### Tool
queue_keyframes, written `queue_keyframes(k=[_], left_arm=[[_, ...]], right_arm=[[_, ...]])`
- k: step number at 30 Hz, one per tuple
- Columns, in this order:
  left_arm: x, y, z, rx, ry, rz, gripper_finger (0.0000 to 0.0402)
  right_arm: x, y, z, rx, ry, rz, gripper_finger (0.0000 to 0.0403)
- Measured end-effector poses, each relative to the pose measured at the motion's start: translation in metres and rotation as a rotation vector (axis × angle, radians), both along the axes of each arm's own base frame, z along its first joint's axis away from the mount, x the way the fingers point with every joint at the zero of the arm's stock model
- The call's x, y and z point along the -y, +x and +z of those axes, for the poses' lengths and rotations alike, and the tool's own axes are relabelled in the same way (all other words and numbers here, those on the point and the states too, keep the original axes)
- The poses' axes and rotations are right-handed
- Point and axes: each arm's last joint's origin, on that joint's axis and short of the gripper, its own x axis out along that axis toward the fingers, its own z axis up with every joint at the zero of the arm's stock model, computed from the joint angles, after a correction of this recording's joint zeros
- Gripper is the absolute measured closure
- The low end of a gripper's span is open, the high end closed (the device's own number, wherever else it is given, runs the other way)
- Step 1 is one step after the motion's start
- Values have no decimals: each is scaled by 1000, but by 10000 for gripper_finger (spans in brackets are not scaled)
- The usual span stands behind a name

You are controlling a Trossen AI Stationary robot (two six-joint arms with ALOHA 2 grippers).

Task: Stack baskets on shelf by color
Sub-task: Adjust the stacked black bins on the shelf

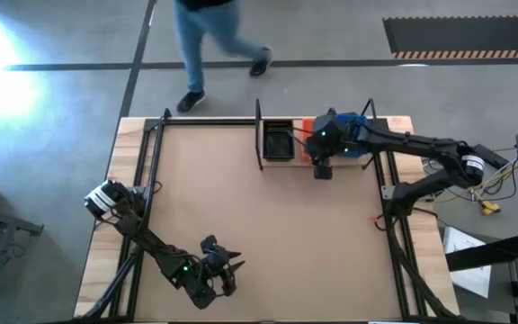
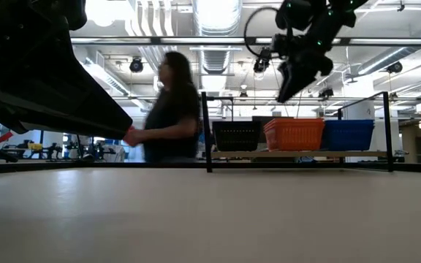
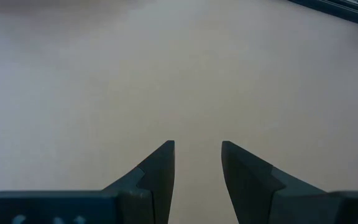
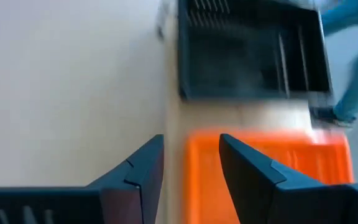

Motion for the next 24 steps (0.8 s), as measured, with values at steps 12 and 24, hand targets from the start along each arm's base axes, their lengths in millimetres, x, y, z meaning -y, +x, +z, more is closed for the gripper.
queue_keyframes(k=[12, 24], left_arm=[[-1, 1, 0, -2, -2, 1, 285], [-1, 1, 0, -6, -5, -3, 285]], right_arm=[[-11, 69, -29, 127, -30, 75, 271], [6, 114, -44, -12, -69, 15, 311]])
